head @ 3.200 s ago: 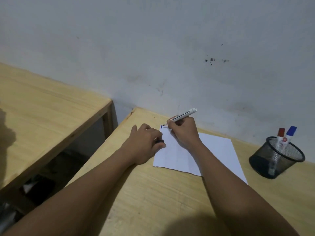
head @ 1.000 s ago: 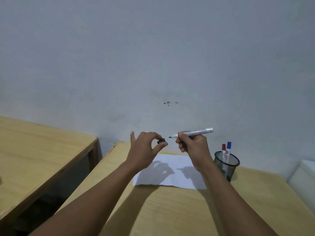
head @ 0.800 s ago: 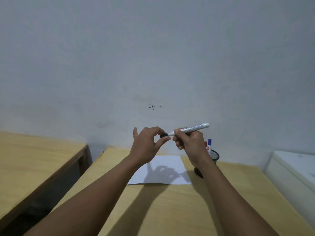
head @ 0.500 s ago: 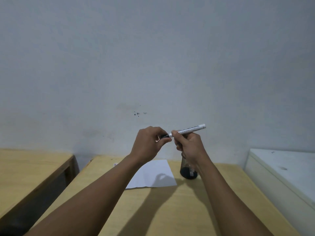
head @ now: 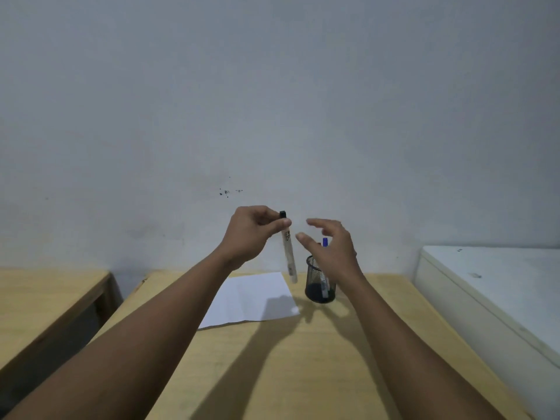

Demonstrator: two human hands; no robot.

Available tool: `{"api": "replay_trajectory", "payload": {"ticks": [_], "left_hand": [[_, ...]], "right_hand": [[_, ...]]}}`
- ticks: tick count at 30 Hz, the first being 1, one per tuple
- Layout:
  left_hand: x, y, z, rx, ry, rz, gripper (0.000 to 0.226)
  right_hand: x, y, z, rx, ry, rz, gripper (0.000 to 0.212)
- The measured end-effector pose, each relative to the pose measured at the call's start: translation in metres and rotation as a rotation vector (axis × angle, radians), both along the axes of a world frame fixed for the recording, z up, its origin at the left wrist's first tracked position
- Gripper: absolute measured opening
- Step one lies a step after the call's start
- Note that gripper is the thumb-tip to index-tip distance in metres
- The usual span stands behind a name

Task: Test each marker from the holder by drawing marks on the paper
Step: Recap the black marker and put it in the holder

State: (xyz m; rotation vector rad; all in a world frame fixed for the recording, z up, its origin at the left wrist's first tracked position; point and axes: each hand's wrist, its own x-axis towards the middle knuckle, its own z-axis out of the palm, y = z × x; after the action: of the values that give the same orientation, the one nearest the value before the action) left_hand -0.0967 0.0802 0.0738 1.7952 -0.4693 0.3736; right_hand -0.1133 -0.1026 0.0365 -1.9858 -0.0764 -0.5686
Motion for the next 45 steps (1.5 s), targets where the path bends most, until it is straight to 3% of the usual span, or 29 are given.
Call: {"api": "replay_trajectory", "payload": {"ticks": [2,7,12,14,17,20,22,29,34,39,45], "left_hand": [[0.003,-0.005,0.000,-0.046,0.038,-0.001,0.012],[0.015,-0.027,0.001,-0.082,0.088,0.002,0.022],[0.033,-0.049,0.010,0.075,0.012,0.009,0.022],[0.040,-0.055,0.013,0.129,-0.010,-0.045,0.019],[0.049,-0.067,0.012,0.190,-0.064,-0.093,0.017],[0.061,-0.078,0.008,0.170,-0.057,-0.081,0.020],[0.070,-0.083,0.001,0.175,-0.031,-0.040,0.026],[0.110,-0.096,-0.050,0.281,0.135,0.160,0.026],[0.126,-0.114,-0.075,0.397,0.299,0.198,0.052],[0.135,-0.128,-0.094,0.370,0.400,0.187,0.061],[0.149,-0.127,-0.106,0.292,0.441,0.179,0.047]], "right_hand": [[0.002,-0.002,0.002,-0.086,0.012,0.094,0.025],[0.006,-0.007,0.011,-0.175,-0.019,0.043,0.018],[0.010,-0.022,0.018,-0.234,0.044,0.057,0.006],[0.014,-0.031,0.018,-0.173,0.086,0.105,0.013],[0.025,-0.046,0.012,-0.126,0.098,0.095,0.040],[0.038,-0.056,0.010,-0.199,0.072,0.022,0.011],[0.051,-0.065,0.008,-0.197,0.054,-0.049,0.003],[0.097,-0.084,-0.015,-0.135,0.083,-0.213,0.013],[0.114,-0.089,-0.039,-0.204,0.182,-0.231,0.013],[0.122,-0.091,-0.060,-0.176,0.253,-0.242,0.012],[0.129,-0.087,-0.071,-0.216,0.293,-0.267,0.022]]}}
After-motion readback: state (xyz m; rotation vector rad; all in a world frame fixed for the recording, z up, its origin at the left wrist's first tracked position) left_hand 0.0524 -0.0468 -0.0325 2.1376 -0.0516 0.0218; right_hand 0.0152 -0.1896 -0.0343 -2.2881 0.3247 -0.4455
